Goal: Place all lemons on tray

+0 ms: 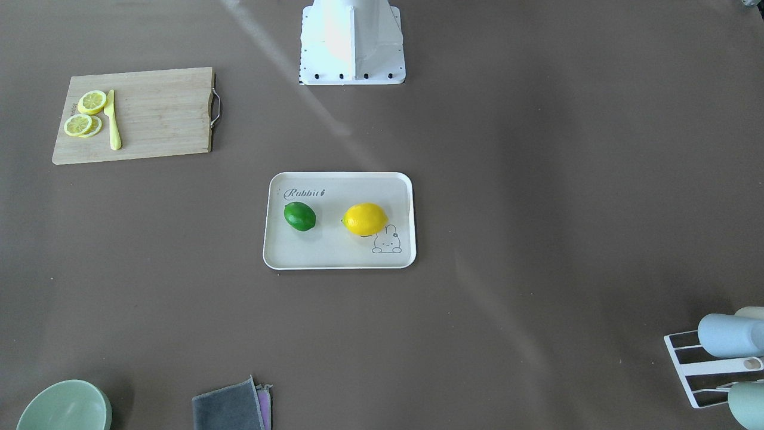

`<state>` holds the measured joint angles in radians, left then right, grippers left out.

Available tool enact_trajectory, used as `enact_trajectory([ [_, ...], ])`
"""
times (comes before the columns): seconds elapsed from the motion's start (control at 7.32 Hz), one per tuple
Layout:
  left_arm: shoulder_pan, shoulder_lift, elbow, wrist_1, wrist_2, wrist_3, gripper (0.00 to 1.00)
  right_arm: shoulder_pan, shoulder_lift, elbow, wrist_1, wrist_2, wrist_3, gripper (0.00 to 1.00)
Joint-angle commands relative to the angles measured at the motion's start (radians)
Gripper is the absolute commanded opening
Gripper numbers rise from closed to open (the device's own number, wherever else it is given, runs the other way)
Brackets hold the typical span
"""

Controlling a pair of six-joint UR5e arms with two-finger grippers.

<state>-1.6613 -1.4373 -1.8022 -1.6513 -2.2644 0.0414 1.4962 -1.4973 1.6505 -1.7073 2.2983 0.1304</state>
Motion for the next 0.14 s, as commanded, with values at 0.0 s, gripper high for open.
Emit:
enact_trajectory([
  [0.0, 0.0, 0.0, 0.006, -0.001, 0.0, 0.0, 0.99, 0.001, -0.005, 0.003, 0.0, 0.0, 0.0, 1.0],
])
